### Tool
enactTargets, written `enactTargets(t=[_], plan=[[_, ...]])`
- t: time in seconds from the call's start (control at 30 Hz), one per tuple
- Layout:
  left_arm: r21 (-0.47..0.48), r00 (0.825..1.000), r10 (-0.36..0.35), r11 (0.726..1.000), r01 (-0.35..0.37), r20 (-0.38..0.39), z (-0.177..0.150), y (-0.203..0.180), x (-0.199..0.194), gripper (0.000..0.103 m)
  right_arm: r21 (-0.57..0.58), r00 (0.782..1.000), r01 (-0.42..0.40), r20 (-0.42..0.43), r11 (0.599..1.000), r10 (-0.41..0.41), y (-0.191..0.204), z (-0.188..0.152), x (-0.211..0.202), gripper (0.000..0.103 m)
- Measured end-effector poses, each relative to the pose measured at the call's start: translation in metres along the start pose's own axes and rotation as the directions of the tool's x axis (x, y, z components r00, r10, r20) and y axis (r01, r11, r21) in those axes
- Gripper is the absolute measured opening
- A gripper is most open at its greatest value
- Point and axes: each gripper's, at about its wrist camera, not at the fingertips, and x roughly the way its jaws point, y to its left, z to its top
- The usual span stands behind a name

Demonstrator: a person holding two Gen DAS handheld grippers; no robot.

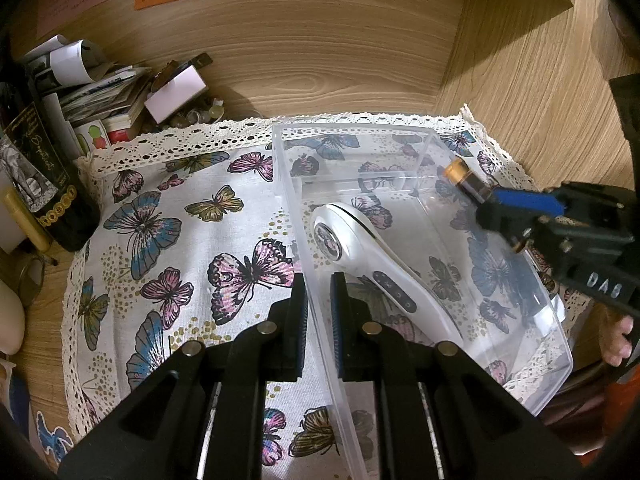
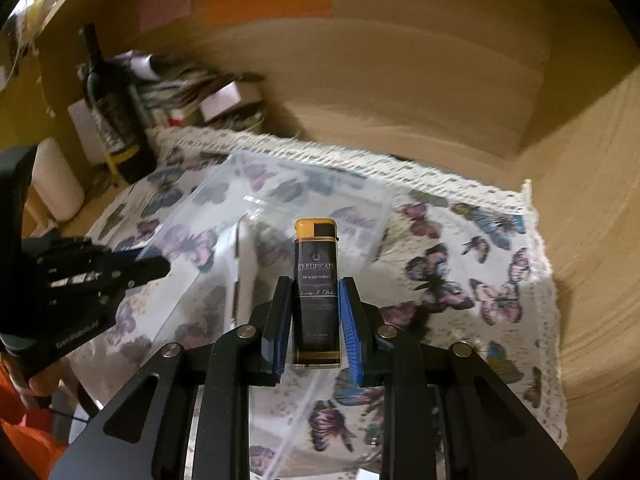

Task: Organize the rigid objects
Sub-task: 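Carry the black box into the clear box and release it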

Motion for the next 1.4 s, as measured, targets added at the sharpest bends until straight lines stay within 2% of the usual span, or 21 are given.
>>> enactTargets(t=[0.2, 0.37, 0.7, 0.9, 1.1, 1.23, 1.4], plan=[[-0.001, 1.000, -0.002, 1.000, 0.002, -0.001, 0.000, 0.000, 0.000, 0.010, -0.033, 0.999, -0.018, -0.047, 0.999, 0.017, 0.009, -0.003, 0.015, 0.022], [-0.001, 1.000, -0.003, 1.000, 0.003, -0.002, 0.000, -0.001, 0.000, 0.010, -0.010, 0.996, -0.042, -0.076, 0.999, 0.042, 0.007, -0.003, 0.023, 0.022], [-0.001, 1.000, -0.003, 1.000, 0.003, -0.003, 0.000, -0.001, 0.000, 0.010, -0.004, 0.999, -0.023, -0.030, 1.000, 0.023, 0.006, -0.002, 0.007, 0.023], [-0.002, 1.000, -0.003, 1.000, 0.003, -0.003, 0.001, -0.001, -0.001, 0.010, 0.036, 0.999, 0.030, 0.035, 0.999, -0.031, -0.011, 0.000, -0.016, 0.025], [-0.001, 1.000, -0.002, 1.000, 0.002, -0.003, 0.001, -0.001, -0.001, 0.011, 0.134, 0.989, 0.113, 0.081, 0.985, -0.125, -0.049, -0.008, -0.044, 0.029], [-0.003, 1.000, -0.004, 1.000, 0.004, -0.003, 0.001, -0.001, -0.001, 0.010, 0.199, 0.982, 0.166, 0.059, 0.966, -0.180, -0.073, -0.022, -0.049, 0.033], [-0.001, 1.000, -0.002, 1.000, 0.002, -0.003, 0.001, -0.001, -0.001, 0.010, 0.251, 0.977, 0.211, -0.026, 0.945, -0.211, -0.094, -0.044, -0.032, 0.033]])
